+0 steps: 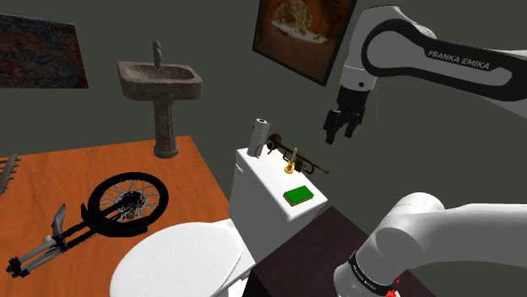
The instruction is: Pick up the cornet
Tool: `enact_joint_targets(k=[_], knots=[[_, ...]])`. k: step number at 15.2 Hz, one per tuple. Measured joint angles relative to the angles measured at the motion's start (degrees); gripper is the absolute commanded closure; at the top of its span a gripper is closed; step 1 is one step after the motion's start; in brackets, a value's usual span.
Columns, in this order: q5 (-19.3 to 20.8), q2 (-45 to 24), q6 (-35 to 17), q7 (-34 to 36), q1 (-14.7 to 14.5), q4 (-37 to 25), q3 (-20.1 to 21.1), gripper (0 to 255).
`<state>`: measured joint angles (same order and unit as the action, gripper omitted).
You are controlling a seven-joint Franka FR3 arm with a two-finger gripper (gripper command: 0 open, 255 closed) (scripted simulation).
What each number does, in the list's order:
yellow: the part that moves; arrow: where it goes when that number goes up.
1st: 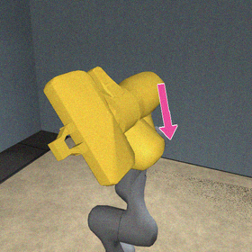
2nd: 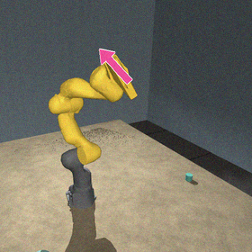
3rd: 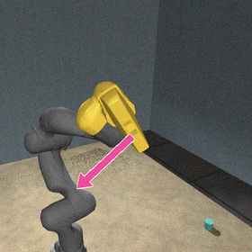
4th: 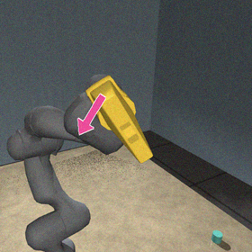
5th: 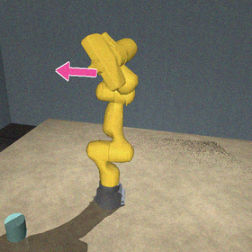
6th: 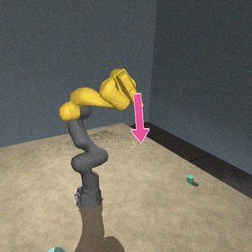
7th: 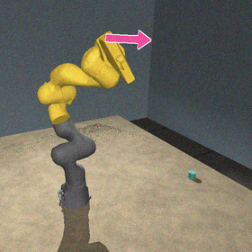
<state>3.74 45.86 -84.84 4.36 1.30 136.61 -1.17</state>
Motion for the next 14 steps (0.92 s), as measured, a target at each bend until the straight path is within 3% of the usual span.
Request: enact_joint_targets(k=[5, 14], knots=[[1.7, -4.96, -4.38, -1.39, 0.64, 0.17, -1.51, 0], [5.48, -23.23, -16.35, -4.97, 2.34, -4.24, -5.57, 0]])
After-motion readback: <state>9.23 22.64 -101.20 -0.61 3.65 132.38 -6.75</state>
